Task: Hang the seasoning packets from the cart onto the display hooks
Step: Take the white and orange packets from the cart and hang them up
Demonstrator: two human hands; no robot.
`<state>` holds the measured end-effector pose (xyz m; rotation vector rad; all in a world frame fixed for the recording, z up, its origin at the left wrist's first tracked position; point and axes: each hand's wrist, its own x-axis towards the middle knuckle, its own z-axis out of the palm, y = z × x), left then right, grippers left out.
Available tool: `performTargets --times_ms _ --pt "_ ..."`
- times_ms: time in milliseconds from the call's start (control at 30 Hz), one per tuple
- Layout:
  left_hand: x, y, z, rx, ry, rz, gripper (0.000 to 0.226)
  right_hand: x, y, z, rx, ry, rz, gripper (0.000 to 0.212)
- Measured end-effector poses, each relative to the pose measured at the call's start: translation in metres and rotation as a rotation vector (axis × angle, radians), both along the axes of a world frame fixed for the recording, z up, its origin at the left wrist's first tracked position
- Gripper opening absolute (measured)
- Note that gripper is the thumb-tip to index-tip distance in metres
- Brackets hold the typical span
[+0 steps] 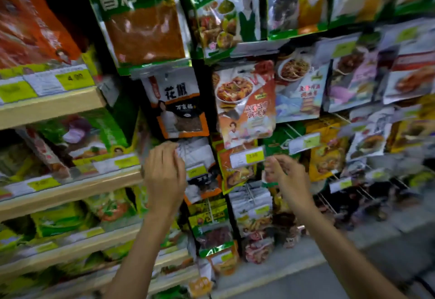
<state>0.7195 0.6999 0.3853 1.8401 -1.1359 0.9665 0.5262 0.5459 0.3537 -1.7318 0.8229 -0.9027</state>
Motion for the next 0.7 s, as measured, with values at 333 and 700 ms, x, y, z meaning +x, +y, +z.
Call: performTargets --times_ms 333,700 --pt "-0.243 -0.118 -0.155 0.374 1.118 -0.447 0.021 -0.259 -0.008 -0.112 0.285 0.246 -0.405 0.024" --pt "-0.444 -0.209 -0.223 0.949 1.354 -0.735 0.020 -0.494 -0.018 -0.176 0.518 0.366 -0.804 0.015"
